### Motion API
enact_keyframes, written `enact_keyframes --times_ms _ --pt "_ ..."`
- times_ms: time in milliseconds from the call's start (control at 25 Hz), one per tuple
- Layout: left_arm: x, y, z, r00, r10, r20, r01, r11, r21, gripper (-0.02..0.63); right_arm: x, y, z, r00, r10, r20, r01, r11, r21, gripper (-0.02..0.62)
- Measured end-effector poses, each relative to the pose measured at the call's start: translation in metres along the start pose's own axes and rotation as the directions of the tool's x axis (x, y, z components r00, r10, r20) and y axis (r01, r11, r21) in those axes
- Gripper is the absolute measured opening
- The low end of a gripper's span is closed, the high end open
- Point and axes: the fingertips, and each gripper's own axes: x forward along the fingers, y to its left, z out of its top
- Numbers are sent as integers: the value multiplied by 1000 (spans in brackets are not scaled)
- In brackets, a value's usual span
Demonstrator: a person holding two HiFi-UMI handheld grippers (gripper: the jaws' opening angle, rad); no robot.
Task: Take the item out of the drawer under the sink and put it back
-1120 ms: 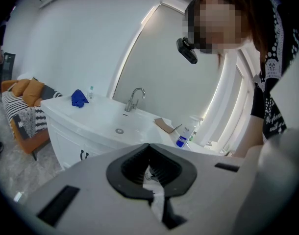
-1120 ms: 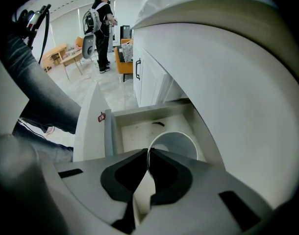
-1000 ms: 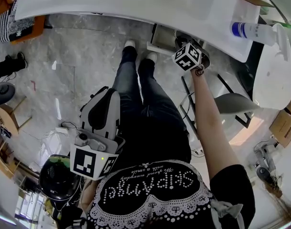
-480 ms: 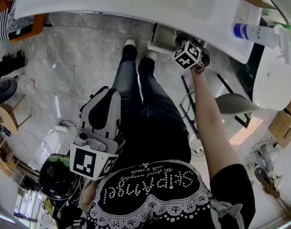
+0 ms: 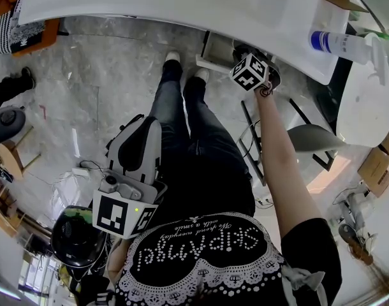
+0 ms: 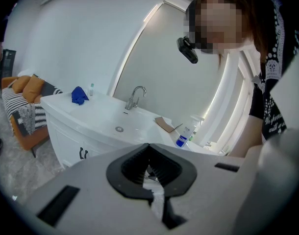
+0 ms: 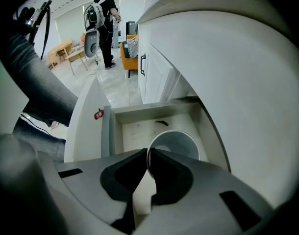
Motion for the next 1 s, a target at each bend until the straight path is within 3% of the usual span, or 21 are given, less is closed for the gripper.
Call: enact_keyframes --times_ms 360,1000 --pt "1 -1 1 1000 -3 5 3 1000 -8 3 -4 5 2 1000 17 7 -17 1000 -6 31" --pt "0 -4 6 999 -27 30 27 1000 4 3 -28 2 14 998 -42 42 43 999 -30 29"
